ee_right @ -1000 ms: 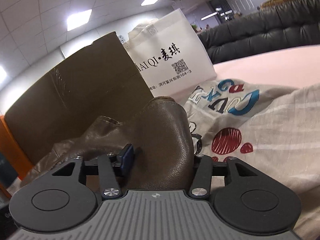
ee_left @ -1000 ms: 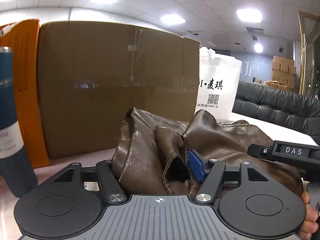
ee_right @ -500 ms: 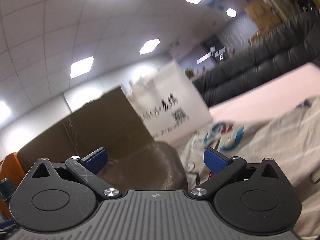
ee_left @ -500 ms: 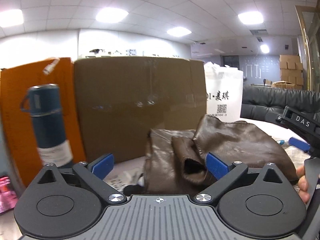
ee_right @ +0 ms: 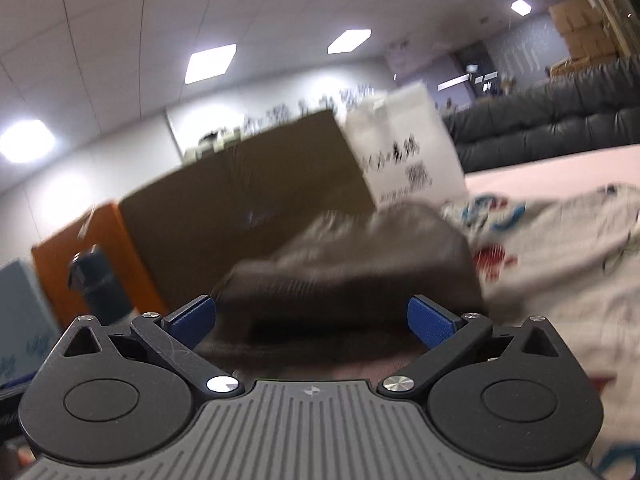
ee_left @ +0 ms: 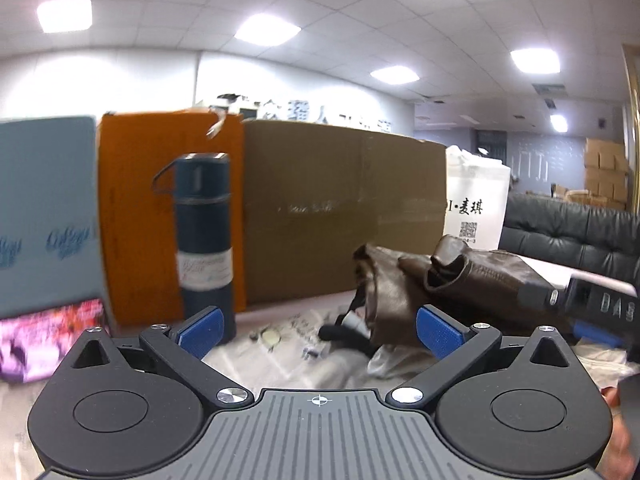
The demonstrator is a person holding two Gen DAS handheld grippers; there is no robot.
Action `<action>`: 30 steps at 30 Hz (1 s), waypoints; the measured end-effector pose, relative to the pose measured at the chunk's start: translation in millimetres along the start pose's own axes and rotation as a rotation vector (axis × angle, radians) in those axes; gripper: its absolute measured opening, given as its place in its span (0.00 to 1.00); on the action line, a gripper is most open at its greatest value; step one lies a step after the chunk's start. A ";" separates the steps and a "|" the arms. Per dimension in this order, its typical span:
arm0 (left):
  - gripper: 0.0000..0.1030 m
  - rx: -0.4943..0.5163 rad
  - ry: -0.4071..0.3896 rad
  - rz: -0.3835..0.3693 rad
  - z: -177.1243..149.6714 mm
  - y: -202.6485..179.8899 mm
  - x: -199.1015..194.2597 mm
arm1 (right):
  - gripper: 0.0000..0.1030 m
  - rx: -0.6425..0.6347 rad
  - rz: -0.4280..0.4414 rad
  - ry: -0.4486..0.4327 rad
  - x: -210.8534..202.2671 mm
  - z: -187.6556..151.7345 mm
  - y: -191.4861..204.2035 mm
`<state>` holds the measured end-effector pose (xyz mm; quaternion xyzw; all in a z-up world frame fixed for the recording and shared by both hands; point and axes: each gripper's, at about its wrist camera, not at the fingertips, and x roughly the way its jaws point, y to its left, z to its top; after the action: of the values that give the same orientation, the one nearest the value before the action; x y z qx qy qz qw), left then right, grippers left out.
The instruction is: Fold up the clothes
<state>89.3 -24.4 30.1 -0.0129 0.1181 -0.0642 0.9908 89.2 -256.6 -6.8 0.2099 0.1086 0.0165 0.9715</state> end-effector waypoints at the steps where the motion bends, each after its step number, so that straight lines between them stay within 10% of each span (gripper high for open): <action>1: 1.00 -0.013 0.007 0.000 -4.8 3.4 -2.4 | 1.00 -0.024 -0.009 0.012 -4.5 -6.5 7.5; 15: 1.00 -0.049 -0.058 -0.126 -36.3 21.0 -21.7 | 1.00 -0.276 -0.161 -0.190 -47.8 -36.2 46.5; 30: 1.00 -0.009 -0.108 -0.005 -42.6 16.6 -22.3 | 1.00 -0.316 -0.162 -0.190 -43.5 -40.5 49.3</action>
<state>59.9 -5.5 -6.8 -0.0210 0.0647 -0.0652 0.9955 38.6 -198.7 -13.7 0.0462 0.0291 -0.0649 0.9964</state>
